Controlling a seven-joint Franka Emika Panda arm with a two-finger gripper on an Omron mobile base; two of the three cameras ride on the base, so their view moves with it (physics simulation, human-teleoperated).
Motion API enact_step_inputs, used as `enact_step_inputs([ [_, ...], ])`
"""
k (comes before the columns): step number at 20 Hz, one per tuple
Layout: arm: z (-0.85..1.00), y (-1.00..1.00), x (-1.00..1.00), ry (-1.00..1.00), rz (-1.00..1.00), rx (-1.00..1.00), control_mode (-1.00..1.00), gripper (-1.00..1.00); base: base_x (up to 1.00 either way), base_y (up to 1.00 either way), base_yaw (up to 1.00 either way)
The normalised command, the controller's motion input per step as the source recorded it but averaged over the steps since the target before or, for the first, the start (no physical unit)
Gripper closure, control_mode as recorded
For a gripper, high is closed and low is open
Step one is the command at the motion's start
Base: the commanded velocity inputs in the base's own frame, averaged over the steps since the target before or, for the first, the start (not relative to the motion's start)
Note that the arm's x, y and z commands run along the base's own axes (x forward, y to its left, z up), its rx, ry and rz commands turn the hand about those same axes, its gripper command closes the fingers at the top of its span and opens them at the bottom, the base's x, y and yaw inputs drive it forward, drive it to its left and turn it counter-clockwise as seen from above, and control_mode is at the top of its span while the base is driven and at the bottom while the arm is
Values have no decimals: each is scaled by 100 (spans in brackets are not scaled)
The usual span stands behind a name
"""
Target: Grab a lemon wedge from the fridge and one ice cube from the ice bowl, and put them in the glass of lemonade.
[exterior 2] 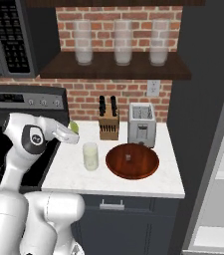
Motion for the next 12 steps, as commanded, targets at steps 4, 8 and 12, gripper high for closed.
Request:
enact_step_inputs([
  [4,-22,-16,18,0,0,0,-100,100,0,0,0],
  [8,-44,-1,8,-3,0,0,-100,100,0,0,0],
  [12,-33,0,0,-8,-2,0,-100,100,0,0,0],
])
